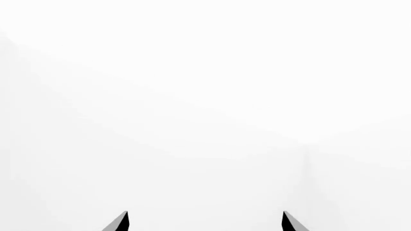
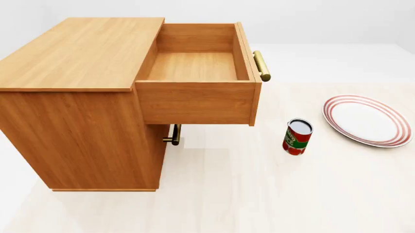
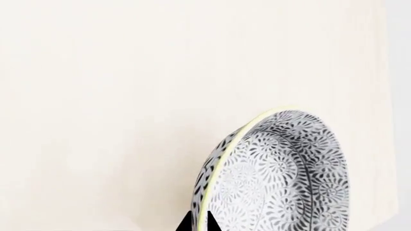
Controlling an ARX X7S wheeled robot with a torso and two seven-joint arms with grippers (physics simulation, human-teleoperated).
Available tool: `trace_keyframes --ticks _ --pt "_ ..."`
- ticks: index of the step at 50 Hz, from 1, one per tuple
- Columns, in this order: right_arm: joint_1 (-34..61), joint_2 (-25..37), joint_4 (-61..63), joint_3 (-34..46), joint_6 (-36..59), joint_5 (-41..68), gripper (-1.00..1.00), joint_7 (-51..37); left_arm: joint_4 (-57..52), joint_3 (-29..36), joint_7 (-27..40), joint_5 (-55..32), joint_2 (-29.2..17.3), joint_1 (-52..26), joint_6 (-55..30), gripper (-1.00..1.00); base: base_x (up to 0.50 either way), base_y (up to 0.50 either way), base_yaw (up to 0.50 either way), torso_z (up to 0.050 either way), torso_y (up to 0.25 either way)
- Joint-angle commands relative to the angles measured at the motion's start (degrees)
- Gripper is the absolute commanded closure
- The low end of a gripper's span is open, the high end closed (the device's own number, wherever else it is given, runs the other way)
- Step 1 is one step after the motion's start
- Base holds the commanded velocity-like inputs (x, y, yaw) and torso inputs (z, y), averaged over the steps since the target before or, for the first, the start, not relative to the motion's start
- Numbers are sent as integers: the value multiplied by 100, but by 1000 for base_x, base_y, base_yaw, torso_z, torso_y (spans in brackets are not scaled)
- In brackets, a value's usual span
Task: Put the bowl in the top drawer of the cabinet.
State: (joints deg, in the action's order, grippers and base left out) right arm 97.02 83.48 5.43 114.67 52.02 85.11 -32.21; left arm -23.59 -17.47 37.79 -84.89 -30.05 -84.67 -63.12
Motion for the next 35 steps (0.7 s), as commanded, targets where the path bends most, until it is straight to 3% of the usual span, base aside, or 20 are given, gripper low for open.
trace_keyframes --ticks 1,15,23,35 --pt "899 155 510 -512 1036 -267 100 -71 -1 -26 21 -66 -6 5 53 -100 0 0 0 0 0" --pt "1835 -361 1045 -1094 2221 -489 100 551 18 -36 -5 -94 -1 28 132 -100 0 0 0 0 0" --pt "2647 -702 1373 -1272 2906 -1327 100 1896 21 -61 -45 -80 -10 61 190 -100 0 0 0 0 1" --pt "3267 -1946 933 -1064 2636 -2470 100 3708 101 -23 -60 -112 -15 -72 244 -100 0 0 0 0 0"
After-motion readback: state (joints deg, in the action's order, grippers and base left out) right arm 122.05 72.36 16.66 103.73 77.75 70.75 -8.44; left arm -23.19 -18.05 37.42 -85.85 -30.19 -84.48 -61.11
